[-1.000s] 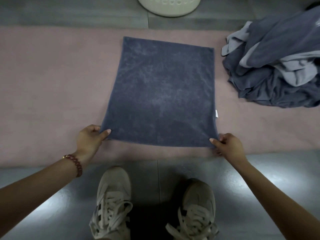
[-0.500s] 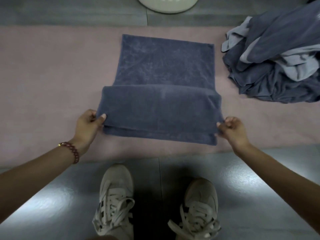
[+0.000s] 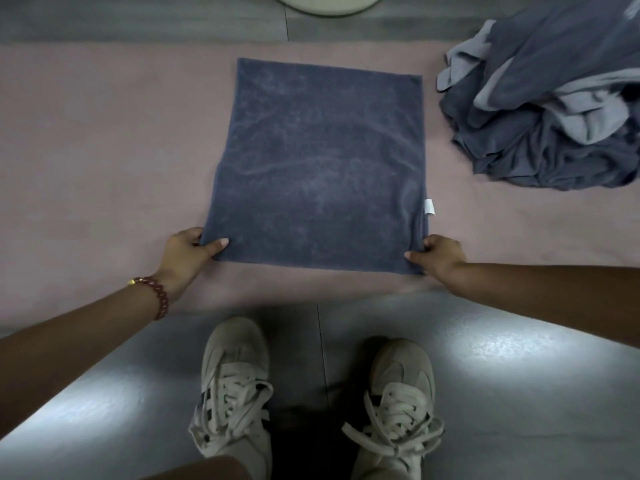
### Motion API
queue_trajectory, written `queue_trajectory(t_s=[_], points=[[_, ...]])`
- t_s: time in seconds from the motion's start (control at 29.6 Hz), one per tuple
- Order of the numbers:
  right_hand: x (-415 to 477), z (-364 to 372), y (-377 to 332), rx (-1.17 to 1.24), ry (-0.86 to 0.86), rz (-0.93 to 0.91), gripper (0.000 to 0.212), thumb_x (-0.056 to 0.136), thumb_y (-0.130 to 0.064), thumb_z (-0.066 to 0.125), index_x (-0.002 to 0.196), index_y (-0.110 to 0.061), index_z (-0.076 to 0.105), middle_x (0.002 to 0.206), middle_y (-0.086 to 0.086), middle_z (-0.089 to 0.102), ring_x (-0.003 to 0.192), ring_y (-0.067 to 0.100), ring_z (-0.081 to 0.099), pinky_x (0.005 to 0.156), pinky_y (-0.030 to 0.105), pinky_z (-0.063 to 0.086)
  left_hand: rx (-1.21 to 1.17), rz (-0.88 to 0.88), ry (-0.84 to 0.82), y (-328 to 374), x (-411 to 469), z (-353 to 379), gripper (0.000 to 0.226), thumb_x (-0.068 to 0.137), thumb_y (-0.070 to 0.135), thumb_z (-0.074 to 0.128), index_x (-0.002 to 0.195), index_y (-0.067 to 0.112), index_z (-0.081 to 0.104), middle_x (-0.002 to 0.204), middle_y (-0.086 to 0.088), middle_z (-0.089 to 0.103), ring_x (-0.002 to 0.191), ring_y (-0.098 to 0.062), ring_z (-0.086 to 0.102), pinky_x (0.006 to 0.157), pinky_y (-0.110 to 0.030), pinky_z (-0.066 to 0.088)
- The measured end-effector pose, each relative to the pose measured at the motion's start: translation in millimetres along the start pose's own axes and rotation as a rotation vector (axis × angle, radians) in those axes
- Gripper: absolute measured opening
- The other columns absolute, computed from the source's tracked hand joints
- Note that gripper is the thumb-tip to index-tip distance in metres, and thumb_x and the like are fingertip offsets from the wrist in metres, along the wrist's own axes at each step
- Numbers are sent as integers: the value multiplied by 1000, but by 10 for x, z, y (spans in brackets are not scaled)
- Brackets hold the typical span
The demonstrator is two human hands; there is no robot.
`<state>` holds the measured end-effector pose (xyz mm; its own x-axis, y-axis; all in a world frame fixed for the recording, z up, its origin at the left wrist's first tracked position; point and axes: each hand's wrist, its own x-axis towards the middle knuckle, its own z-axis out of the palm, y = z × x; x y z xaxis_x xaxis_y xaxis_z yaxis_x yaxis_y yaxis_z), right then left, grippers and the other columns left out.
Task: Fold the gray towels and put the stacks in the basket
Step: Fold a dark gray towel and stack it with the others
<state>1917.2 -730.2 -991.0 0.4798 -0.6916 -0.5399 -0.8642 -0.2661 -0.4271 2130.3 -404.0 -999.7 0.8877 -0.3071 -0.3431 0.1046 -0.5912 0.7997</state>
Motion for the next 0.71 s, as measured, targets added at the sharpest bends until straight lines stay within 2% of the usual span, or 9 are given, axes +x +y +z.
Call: queue_trajectory(t_s=[0.07, 0.14, 0.24, 0.3, 0.41, 0.51, 0.61, 0.68, 0.71], points=[[-17, 22, -5, 79, 21, 11, 29, 84, -23, 67, 64, -18, 47, 81, 9, 58, 95, 28, 53, 72, 30, 39, -45, -37, -56, 10, 0, -10, 6, 83, 9, 68, 86, 9, 63, 69, 5, 61, 58, -3, 55, 50, -8, 44], [-49, 31, 37, 139, 29, 6, 27, 86, -20, 65, 67, -16, 47, 82, 8, 56, 82, 23, 53, 68, 27, 36, -56, -54, -106, 18, 6, -32, 11, 83, 7, 67, 75, 11, 61, 56, 7, 61, 49, 1, 53, 46, -8, 42], [-95, 3, 105, 213, 63, -3, 29, 88, -20, 64, 66, -16, 45, 80, 7, 55, 74, 21, 50, 61, 28, 35, -101, -77, -134, 11, 46, -92, 7, 84, 5, 65, 79, 8, 61, 73, -11, 61, 66, -18, 52, 56, -18, 45], [-98, -35, 105, 343, 88, -18, 30, 88, -18, 64, 64, -17, 46, 73, 4, 54, 68, 17, 48, 55, 24, 36, -168, -72, -112, 8, 40, -133, 6, 85, 4, 65, 81, 8, 63, 77, -11, 61, 67, -18, 53, 60, -19, 48], [-118, -126, 51, 538, 131, -39, 23, 89, -17, 62, 68, -16, 52, 71, 0, 55, 71, 15, 51, 67, 25, 46, -195, -19, -39, 43, -11, -168, 9, 85, 7, 67, 77, 12, 64, 66, -2, 60, 55, -6, 51, 52, -9, 45], [-118, -199, 20, 637, 162, -34, 20, 90, -18, 61, 72, -15, 55, 75, 1, 58, 71, 15, 55, 73, 28, 51, -235, 4, 85, 133, -35, -135, 14, 84, 13, 68, 72, 14, 62, 44, 13, 56, 39, 2, 44, 45, -8, 40], [-104, -156, 45, 522, 156, 0, 25, 87, -22, 65, 66, -16, 52, 73, 3, 57, 75, 21, 55, 73, 35, 50, -245, -21, 187, 129, -29, -53, 22, 84, 17, 69, 65, 15, 59, 40, 16, 53, 45, 1, 45, 45, -11, 39], [-164, -76, 77, 317, 113, 42, 34, 85, -22, 68, 60, -15, 46, 65, 3, 52, 68, 21, 50, 59, 29, 41, -162, -43, 200, 65, -27, 9, 29, 83, 18, 70, 58, 15, 56, 40, 14, 51, 49, -1, 44, 46, -12, 37], [-196, -35, 85, 240, 109, 52, 35, 85, -21, 68, 59, -16, 44, 63, 2, 50, 68, 21, 48, 54, 28, 35, -119, -60, 207, 43, -37, 33, 33, 83, 18, 70, 55, 15, 53, 36, 15, 47, 43, 3, 40, 42, -11, 33]])
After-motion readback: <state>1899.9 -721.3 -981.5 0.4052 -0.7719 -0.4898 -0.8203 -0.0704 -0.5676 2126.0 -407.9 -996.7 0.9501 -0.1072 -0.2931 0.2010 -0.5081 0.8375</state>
